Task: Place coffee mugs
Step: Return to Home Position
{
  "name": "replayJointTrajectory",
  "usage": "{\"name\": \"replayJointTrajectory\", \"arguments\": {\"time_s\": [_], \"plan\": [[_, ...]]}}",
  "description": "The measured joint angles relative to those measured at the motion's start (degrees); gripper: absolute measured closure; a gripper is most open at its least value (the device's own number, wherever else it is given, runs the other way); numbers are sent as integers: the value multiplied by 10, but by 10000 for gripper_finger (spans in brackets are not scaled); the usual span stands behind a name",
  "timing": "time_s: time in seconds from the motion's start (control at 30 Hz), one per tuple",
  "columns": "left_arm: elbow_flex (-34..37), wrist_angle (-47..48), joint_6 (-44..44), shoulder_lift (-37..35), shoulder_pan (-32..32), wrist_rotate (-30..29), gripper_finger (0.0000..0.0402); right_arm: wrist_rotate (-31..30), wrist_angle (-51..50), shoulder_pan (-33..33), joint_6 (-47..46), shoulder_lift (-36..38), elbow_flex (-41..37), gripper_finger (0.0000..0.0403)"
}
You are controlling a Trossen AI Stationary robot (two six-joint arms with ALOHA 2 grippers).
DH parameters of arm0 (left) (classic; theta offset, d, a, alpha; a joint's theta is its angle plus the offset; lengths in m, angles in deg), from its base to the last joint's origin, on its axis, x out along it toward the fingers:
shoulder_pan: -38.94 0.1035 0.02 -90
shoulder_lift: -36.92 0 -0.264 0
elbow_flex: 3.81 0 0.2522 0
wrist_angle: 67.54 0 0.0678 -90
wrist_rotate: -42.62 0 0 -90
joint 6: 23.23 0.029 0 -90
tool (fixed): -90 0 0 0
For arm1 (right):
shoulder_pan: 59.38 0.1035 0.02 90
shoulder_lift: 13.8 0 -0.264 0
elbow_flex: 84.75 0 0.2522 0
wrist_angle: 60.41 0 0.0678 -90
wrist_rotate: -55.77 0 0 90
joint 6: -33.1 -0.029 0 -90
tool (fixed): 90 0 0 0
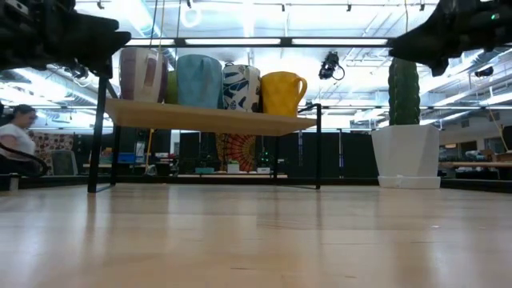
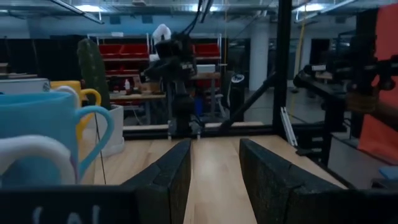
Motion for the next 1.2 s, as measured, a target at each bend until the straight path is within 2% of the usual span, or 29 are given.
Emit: {"name": "replayJointTrajectory", "arguments": {"time_s": [0.23, 0.4, 0.5, 0.6, 0.73, 0.87, 0.97, 1.2], "plan": [[0, 26, 22, -34, 0, 5, 260, 130, 93, -122, 19, 13, -55, 294], [0, 24, 40, -34, 1, 5, 260, 183, 145, -203, 12, 11, -101, 309], [0, 30, 42, -34, 1, 5, 260, 224, 162, -249, -1, 11, -119, 316], [0, 47, 42, -33, 1, 5, 260, 293, 184, -291, -19, 11, -138, 321], [0, 39, 47, -33, 1, 5, 260, 355, 244, -327, -54, 11, -164, 330], [0, 36, 50, -33, 1, 5, 260, 357, 241, -339, -58, 11, -163, 337], [0, 33, 47, -33, 0, 5, 260, 326, 241, -339, -60, 11, -163, 339], [1, 37, -14, -32, 0, 5, 260, 299, 242, -339, -57, 11, -163, 337]]}}
